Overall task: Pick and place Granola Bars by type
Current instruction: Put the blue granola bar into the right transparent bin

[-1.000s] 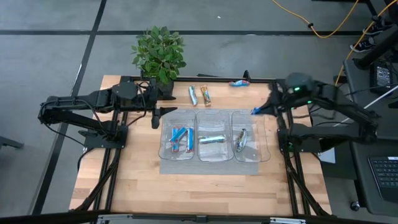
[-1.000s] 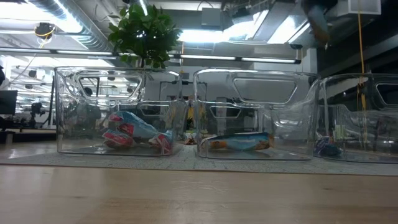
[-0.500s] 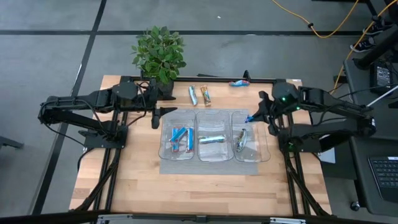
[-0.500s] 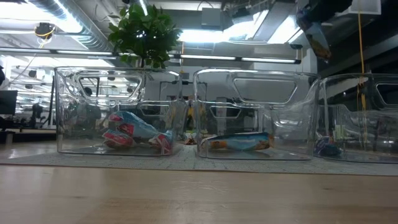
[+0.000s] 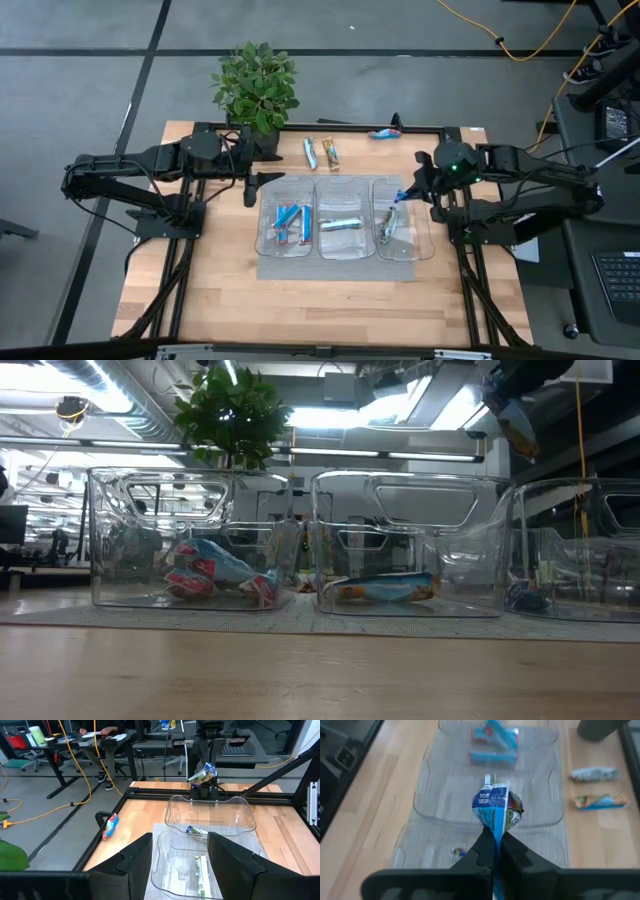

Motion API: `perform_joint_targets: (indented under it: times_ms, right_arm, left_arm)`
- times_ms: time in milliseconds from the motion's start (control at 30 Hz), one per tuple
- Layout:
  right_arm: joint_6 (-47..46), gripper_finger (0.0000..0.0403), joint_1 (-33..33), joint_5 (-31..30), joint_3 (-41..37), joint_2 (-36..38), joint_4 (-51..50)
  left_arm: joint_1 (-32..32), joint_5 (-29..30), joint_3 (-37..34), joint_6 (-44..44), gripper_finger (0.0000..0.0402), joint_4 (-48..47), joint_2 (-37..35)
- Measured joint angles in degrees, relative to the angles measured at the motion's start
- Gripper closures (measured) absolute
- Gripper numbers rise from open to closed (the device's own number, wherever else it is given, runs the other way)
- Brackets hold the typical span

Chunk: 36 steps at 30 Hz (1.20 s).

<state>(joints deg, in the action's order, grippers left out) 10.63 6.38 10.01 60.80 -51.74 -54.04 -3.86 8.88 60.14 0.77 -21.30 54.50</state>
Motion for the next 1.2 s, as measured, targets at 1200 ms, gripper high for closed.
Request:
perform_joint_targets:
  times_ms: [1200]
  right_arm:
    - [2.53,0.0390,-11.99,-6.35,-1.69,-20.76,-6.82]
  left_arm:
    - [0.00,-1.35,0.00,-0.04,0.0219,-2.82,0.00]
